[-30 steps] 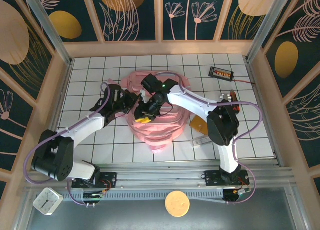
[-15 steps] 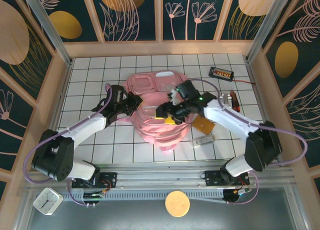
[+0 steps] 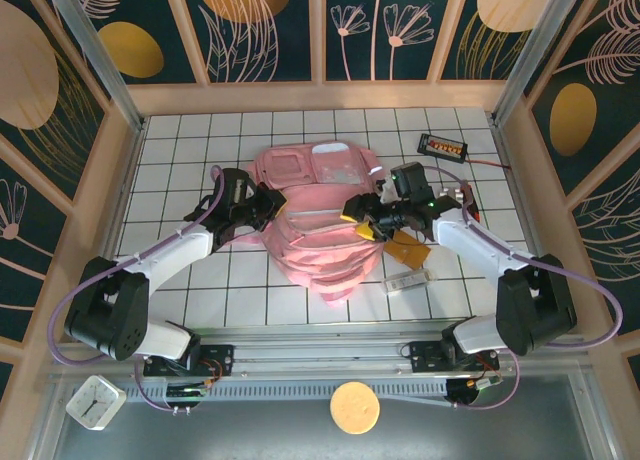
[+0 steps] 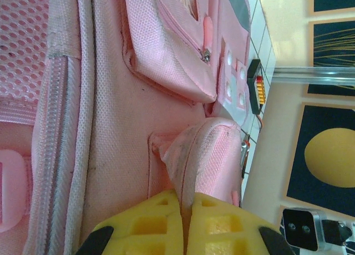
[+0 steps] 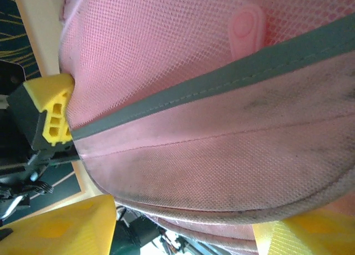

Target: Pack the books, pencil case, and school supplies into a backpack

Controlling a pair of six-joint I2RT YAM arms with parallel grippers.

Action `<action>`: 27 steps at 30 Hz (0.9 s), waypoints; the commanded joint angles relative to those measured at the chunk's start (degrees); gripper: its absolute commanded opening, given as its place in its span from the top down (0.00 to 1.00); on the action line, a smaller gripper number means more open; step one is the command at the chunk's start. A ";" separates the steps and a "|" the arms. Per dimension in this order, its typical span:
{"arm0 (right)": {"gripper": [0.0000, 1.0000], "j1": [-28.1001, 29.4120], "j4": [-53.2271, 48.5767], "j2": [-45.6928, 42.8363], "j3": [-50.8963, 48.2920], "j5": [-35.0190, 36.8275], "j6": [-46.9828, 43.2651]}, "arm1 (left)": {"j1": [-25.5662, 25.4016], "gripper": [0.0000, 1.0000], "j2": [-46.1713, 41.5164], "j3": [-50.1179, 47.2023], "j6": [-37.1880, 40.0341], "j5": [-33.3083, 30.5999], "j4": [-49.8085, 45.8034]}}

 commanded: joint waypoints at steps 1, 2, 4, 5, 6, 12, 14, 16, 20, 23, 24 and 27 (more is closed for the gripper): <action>0.38 -0.76 4.69 0.68 2.39 2.40 3.21 | -0.30 1.00 -0.85 1.00 -0.05 3.91 1.60; 0.38 -0.78 4.93 0.37 2.62 3.01 3.83 | -0.30 1.00 -1.03 0.84 -0.02 3.96 1.64; 0.41 -1.11 5.58 -0.20 2.59 4.25 5.27 | -0.30 1.00 -1.23 0.50 0.18 4.06 1.56; 0.43 -1.21 6.67 -0.72 2.35 4.76 6.30 | -0.30 1.00 -1.38 0.48 0.33 4.00 1.56; 0.44 -1.19 7.78 -0.99 2.10 4.88 7.36 | -0.30 1.00 -1.45 0.35 0.36 4.14 1.56; 0.45 -1.25 8.64 -0.93 4.98 4.28 10.33 | -0.30 1.00 -2.02 -0.03 1.14 4.06 0.94; 0.45 -1.39 8.17 -1.11 5.95 5.03 11.04 | -0.30 1.00 -1.95 -0.13 1.33 4.11 0.94; 0.45 -1.35 8.73 -0.95 6.01 5.11 11.86 | -0.30 1.00 -1.84 -0.25 1.41 4.32 1.11; 0.48 -1.22 9.18 -0.38 4.56 6.08 12.65 | -0.30 1.00 -1.50 -0.43 1.56 4.86 1.54; 0.58 -0.95 10.84 0.46 3.09 5.75 14.02 | -0.30 1.00 -1.36 -0.52 1.72 5.21 1.85; 0.60 -0.77 10.87 0.85 2.92 5.73 14.03 | -0.30 1.00 -1.40 -0.68 1.63 5.30 2.09; 0.67 -0.30 11.34 1.81 2.29 5.44 14.40 | -0.30 1.00 -1.31 -1.19 1.41 5.73 3.23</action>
